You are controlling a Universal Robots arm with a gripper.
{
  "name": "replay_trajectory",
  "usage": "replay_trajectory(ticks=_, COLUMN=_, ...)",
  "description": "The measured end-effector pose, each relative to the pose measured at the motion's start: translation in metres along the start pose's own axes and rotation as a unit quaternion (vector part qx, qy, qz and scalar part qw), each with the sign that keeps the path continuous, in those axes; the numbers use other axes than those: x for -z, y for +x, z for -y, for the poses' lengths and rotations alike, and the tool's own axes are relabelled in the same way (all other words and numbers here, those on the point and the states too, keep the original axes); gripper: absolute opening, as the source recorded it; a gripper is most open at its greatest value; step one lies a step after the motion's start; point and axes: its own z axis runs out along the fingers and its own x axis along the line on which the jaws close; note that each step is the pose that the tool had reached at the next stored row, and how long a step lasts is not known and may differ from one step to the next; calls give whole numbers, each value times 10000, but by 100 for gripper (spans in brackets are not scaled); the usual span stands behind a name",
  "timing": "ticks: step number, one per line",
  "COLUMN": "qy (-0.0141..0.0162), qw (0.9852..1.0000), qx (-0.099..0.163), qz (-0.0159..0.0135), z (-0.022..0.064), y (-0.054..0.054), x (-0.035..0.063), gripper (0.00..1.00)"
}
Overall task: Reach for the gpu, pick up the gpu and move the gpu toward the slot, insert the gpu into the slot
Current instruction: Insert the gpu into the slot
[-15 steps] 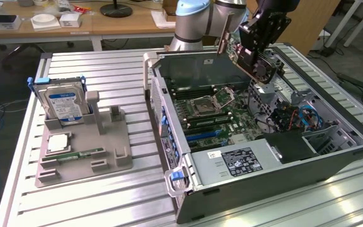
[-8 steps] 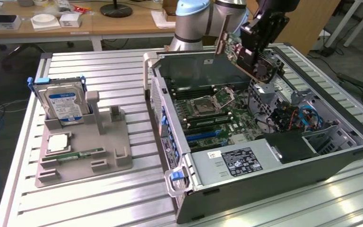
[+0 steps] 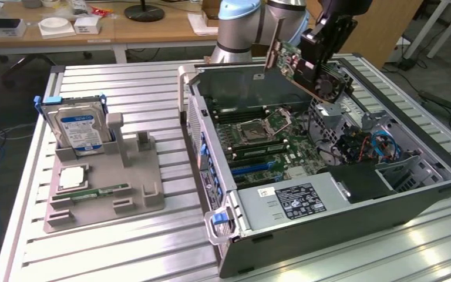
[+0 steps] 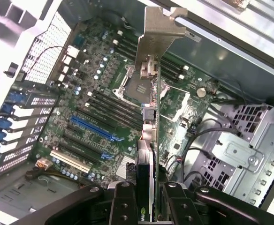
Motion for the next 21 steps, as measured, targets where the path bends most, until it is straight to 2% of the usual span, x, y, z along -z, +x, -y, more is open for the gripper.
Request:
replay_trajectory(ticks=5, qy=-5, qw=9997, qx=245, qz=-6, z=0, y=0, x=0, gripper=27)
replay_trajectory(ticks=8, qy=-21, qw=9956, qx=937, qz=-24, z=1, y=0, x=-1, gripper=27)
replay_trajectory(ticks=15, qy=-29, qw=9921, qx=1258, qz=-32, z=1, y=0, x=-2, gripper=27)
replay_trajectory(ticks=21, qy=-36, qw=9881, qx=1540, qz=-39, z=1, y=0, x=-2, gripper=27)
